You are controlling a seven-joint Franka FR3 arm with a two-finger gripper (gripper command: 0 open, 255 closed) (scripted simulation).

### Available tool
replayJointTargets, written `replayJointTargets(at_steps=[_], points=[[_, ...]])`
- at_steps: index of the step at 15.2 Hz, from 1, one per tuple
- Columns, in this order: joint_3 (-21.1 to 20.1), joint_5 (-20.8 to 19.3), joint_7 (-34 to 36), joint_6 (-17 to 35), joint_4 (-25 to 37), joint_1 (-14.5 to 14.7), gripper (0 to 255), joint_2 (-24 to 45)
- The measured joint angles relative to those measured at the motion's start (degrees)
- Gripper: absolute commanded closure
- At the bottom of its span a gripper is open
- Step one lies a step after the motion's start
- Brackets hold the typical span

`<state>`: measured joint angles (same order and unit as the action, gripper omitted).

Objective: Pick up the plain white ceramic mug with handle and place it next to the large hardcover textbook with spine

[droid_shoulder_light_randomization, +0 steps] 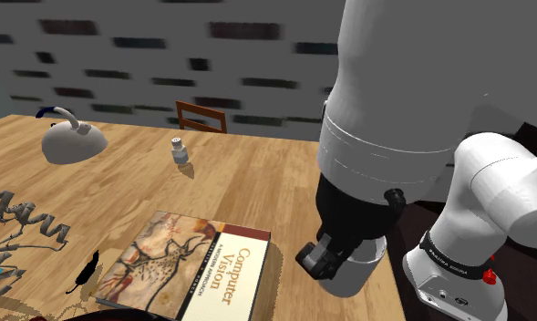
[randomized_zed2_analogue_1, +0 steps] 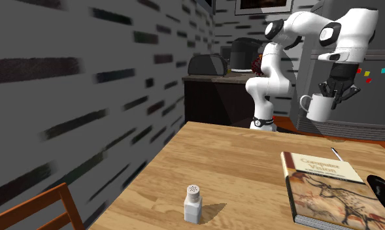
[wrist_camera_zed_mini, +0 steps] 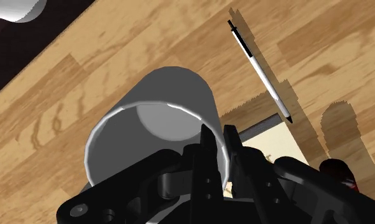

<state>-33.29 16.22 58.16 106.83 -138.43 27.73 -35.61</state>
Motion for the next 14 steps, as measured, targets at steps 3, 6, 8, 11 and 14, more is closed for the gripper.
replayJointTargets(at_steps=[3, 6, 8, 11, 14], points=[[-0.89, 0.43, 0.21, 2.53, -1.92, 0.09, 255, 0.59], [-1.66, 0.82, 0.35, 4.84, -3.66, 0.17, 255, 1.13], [-2.15, 1.06, 0.4, 6.43, -4.85, 0.2, 255, 1.54], [-2.99, 1.32, 0.48, 9.06, -6.51, 0.09, 255, 2.51], [-3.88, 1.61, 0.64, 11.7, -8.15, 0.01, 255, 3.53]])
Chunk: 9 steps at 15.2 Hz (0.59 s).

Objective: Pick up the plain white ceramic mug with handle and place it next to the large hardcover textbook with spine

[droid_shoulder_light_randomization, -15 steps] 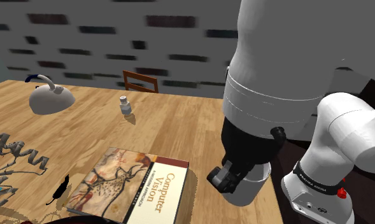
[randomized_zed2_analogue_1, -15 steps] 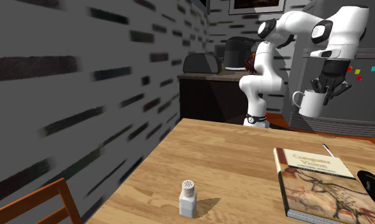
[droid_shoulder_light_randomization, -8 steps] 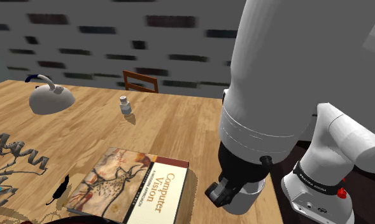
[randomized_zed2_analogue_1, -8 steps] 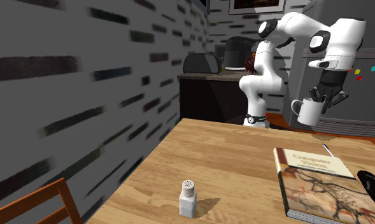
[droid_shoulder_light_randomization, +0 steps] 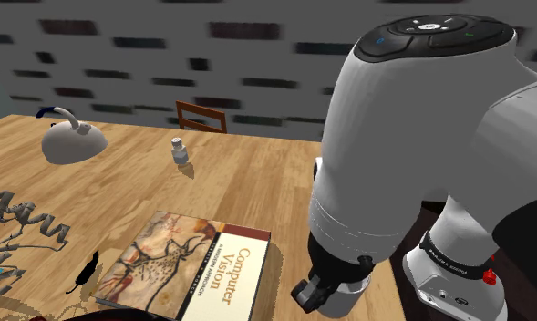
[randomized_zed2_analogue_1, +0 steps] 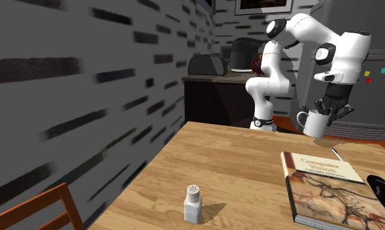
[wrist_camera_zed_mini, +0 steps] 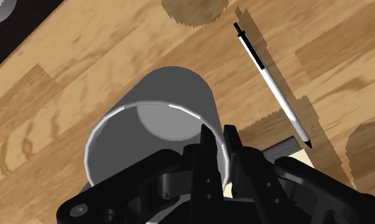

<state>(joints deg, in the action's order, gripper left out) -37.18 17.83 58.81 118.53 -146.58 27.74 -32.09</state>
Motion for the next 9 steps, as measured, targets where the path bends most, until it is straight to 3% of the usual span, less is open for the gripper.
replayJointTargets(at_steps=[9], points=[[-3.15, 0.47, 0.94, 8.36, -4.26, -0.66, 255, 4.16]])
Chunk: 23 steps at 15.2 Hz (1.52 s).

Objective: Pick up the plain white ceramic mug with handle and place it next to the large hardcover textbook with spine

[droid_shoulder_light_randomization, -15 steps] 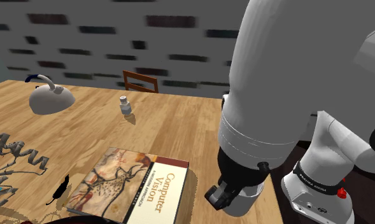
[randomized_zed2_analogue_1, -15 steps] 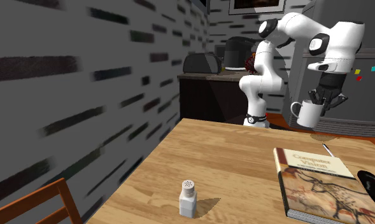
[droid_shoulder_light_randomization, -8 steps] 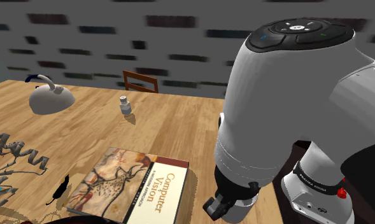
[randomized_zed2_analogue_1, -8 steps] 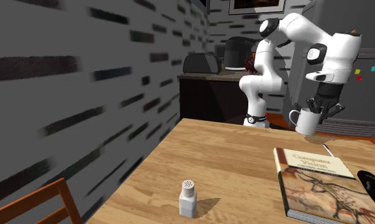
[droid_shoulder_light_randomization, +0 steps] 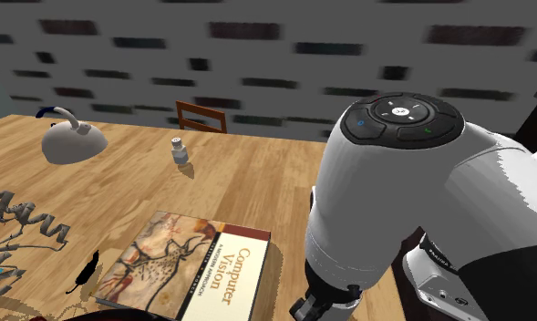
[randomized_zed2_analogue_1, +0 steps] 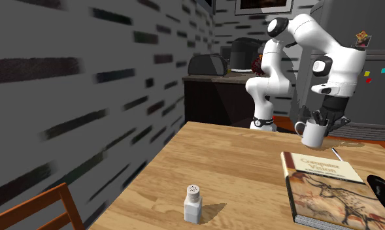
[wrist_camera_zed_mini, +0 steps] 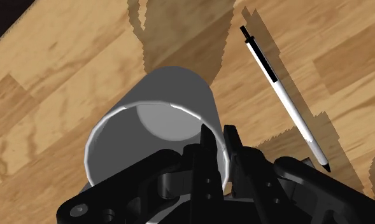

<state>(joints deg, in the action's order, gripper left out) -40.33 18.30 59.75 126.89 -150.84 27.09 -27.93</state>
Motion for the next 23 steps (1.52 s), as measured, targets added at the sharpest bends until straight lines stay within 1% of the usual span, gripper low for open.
replayJointTargets(at_steps=[7, 8, 14, 19, 23], points=[[-0.4, -0.06, 0.11, 1.15, -0.44, -0.2, 255, 0.68], [-0.4, -0.06, 0.11, 1.15, -0.44, -0.2, 0, 0.69], [-0.4, -0.06, 0.11, 1.16, -0.44, -0.2, 0, 0.69], [2.13, -0.17, -0.31, -6.59, 3.46, 0.73, 0, -3.37], [2.6, -0.26, -0.53, -7.64, 3.94, 0.77, 0, -3.86]])
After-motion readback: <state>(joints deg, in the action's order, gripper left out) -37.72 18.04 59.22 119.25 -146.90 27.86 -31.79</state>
